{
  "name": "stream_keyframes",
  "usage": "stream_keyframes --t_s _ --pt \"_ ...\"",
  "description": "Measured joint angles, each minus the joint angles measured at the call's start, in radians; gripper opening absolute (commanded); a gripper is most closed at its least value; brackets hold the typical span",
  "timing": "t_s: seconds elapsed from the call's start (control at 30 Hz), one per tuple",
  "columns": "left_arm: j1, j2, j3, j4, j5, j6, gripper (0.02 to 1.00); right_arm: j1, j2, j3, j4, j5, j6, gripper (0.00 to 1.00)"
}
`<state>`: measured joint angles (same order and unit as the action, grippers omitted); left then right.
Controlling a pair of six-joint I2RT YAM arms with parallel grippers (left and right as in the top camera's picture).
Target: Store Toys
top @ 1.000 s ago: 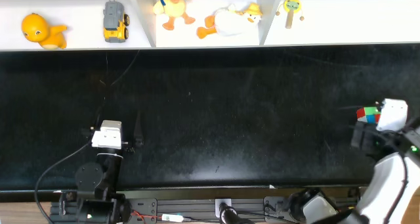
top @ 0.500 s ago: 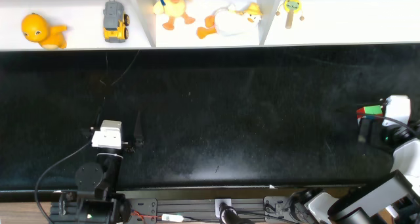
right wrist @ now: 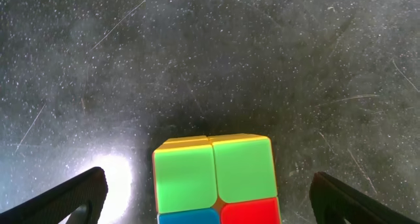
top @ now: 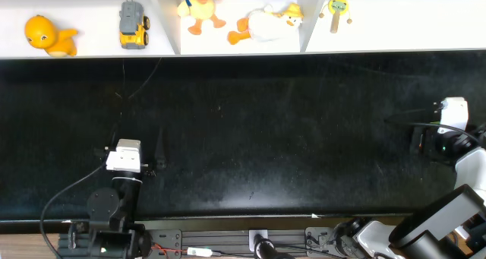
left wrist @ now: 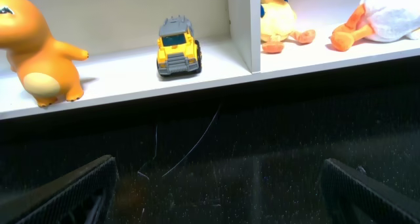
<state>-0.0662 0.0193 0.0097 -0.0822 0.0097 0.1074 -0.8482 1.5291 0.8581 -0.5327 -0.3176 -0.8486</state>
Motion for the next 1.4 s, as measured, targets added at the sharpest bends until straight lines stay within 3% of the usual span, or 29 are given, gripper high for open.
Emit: stream_keyframes --t_s 0.5,0.57,0.63,0.9,1.07,1.4 --pt "0.000 0.000 0.000 0.000 0.000 0.000 0.998 0.000 0.027 0.000 0.001 0.015 0.033 0.980" --pt "0.000 0.000 0.000 0.000 0.000 0.000 0.998 0.000 0.036 0.000 0.000 0.022 0.034 0.904" --pt "0.000 0.000 0.000 0.000 0.000 0.000 0.998 0.000 0.037 0.000 -0.003 0.028 0.029 0.757" --pt "0.000 0.000 0.000 0.000 0.000 0.000 0.998 0.001 0.037 0.000 -0.016 0.052 0.056 0.457" --pt "0.000 0.000 0.000 0.000 0.000 0.000 0.998 0.013 0.037 0.003 -0.018 0.067 0.100 0.514" --pt "0.000 0.000 0.000 0.000 0.000 0.000 0.998 0.124 0.037 0.158 -0.110 0.092 0.212 0.487"
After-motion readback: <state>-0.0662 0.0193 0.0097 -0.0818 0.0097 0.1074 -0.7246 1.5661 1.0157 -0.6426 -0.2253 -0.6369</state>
